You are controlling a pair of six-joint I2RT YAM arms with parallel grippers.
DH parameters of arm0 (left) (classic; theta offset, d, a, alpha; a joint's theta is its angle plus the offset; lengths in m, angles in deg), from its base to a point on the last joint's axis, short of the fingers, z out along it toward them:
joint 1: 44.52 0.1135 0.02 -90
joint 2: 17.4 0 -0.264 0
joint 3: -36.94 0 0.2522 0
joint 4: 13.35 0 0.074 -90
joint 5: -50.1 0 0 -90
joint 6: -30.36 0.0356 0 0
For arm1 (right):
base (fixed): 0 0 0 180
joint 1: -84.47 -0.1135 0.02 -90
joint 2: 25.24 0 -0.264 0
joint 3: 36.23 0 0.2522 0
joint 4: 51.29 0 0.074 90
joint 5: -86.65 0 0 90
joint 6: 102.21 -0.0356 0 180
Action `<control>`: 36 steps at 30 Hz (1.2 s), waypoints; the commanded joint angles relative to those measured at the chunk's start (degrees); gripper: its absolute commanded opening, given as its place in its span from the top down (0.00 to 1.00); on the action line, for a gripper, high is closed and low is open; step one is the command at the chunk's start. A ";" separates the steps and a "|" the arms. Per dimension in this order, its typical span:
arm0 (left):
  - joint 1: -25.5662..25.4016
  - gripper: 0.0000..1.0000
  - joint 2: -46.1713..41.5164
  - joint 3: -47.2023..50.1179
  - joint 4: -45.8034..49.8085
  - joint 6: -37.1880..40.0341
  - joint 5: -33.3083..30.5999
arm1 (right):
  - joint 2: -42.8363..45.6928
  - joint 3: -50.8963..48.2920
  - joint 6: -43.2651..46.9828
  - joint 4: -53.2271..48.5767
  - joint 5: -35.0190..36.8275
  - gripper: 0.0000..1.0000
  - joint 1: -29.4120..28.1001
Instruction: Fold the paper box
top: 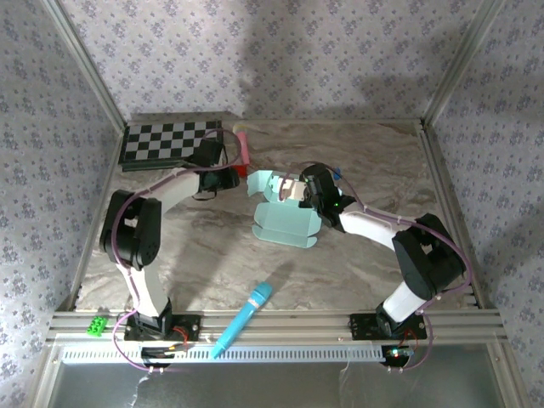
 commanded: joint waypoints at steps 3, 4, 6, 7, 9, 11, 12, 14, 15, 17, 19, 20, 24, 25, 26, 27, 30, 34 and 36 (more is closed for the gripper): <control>-1.09 0.41 4.45 -5.84 3.43 4.75 5.89 | 0.10 1.11 0.93 0.08 -0.56 1.00 -0.50; -1.41 0.40 5.09 -6.69 4.14 5.53 6.25 | -0.01 1.10 0.93 0.03 -0.41 1.00 -0.50; -2.04 0.40 6.31 -8.15 5.49 6.90 6.84 | -0.13 1.19 1.07 0.09 -0.30 1.00 -0.56; -2.24 0.40 6.69 -8.57 5.86 7.43 7.20 | -0.26 1.19 1.00 0.20 -0.19 1.00 -0.59; -2.64 0.40 6.81 -8.90 6.32 7.87 7.30 | -0.41 1.27 0.95 0.19 -0.04 1.00 -0.58; -2.82 0.40 6.55 -8.72 6.43 8.41 7.41 | -0.75 1.58 0.96 0.19 0.31 1.00 -0.68; -2.86 0.40 6.38 -8.65 6.53 8.68 7.74 | -0.80 1.54 0.92 0.27 0.37 1.00 -0.72; -2.86 0.40 6.12 -8.50 6.84 9.41 8.38 | -1.09 1.82 0.88 0.19 0.59 1.00 -0.85; -2.86 0.40 5.90 -8.31 6.81 9.91 9.21 | -1.15 1.81 0.86 0.24 0.66 1.00 -0.93; -2.84 0.40 5.41 -7.71 6.26 10.80 11.14 | -1.41 1.97 0.84 0.19 0.85 1.00 -1.03; -2.94 0.41 4.94 -7.10 5.49 11.84 13.41 | -1.59 2.18 0.83 0.23 0.94 1.00 -1.02; -3.03 0.40 4.79 -6.98 5.38 12.18 14.04 | -1.76 2.25 0.86 0.18 1.10 1.00 -1.10; -3.37 0.41 4.01 -5.88 4.39 13.29 15.97 | -1.95 2.39 0.74 0.33 1.38 1.00 -1.31; -3.47 0.41 3.93 -5.75 4.25 13.71 16.76 | -1.95 2.33 0.67 0.24 1.38 1.00 -1.26; -3.53 0.42 3.83 -5.58 4.23 14.12 17.02 | -1.99 2.33 0.66 0.30 1.51 1.00 -1.35; -3.63 0.43 3.74 -5.36 4.20 14.41 17.11 | -2.03 2.33 0.69 0.31 1.56 1.00 -1.38; -3.68 0.45 3.01 -4.20 3.07 14.77 18.16 | -2.04 2.24 0.74 0.19 1.64 1.00 -1.38; -3.68 0.47 1.67 -2.69 1.16 15.33 20.61 | -2.12 2.27 0.74 0.25 1.84 1.00 -1.38; -3.87 0.47 1.36 -2.31 0.41 15.49 21.42 | -2.12 2.27 0.71 0.31 1.83 1.00 -1.37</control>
